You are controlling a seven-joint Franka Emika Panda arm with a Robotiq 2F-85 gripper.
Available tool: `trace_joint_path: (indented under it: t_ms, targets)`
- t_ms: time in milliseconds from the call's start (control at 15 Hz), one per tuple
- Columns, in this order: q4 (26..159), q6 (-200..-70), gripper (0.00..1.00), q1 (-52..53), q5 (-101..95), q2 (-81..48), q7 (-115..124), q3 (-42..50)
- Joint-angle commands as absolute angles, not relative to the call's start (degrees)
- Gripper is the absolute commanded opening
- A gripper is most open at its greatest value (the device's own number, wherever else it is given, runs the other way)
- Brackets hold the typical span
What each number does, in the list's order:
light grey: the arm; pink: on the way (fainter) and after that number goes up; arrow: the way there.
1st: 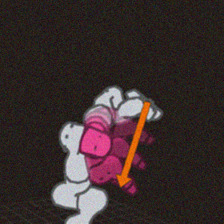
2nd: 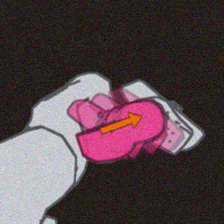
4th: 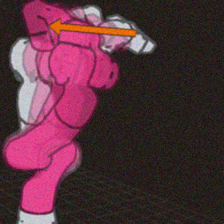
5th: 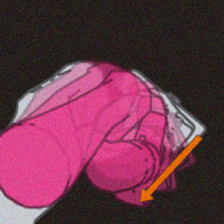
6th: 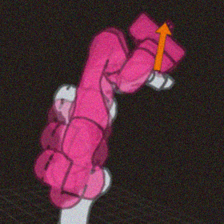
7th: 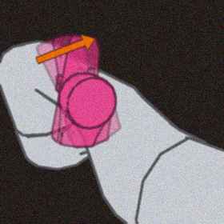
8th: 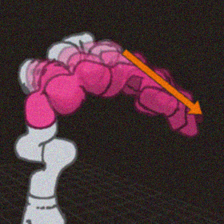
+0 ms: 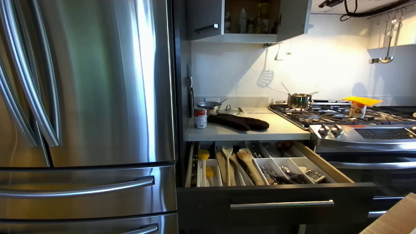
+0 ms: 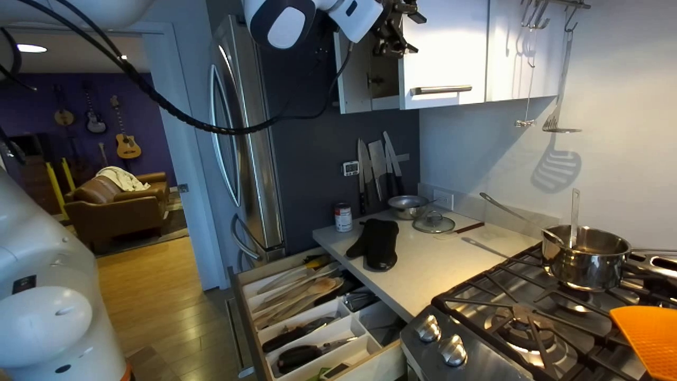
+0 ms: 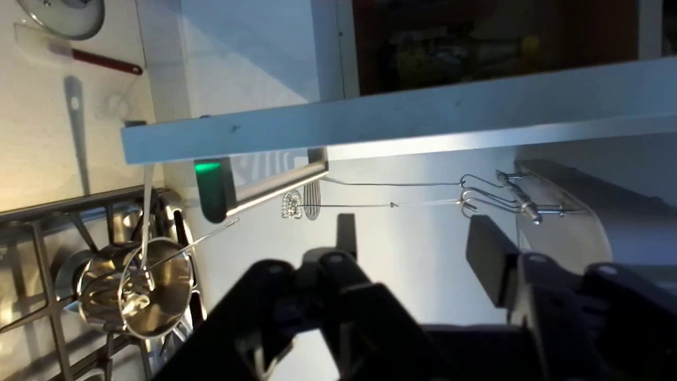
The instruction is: Close the doors of the upper cabinet on the left
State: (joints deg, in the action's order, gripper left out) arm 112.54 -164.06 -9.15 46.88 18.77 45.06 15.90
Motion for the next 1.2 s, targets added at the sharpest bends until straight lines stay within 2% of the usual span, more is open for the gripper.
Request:
trace_joint_path:
  t_ms: [0,200,267,1133]
  targets:
    - [109.90,-163.78,0.26,-4.61,54.07,17.40,38.83,19.18]
    - [109.44,-162.16,0.04,-2.72,57.70,17.51,34.39,20.88]
    - [109.45,-161.54,0.00,-2.08,58.82,17.65,32.89,21.36]
    - [109.23,-155.21,0.00,3.93,68.04,17.58,15.05,22.78]
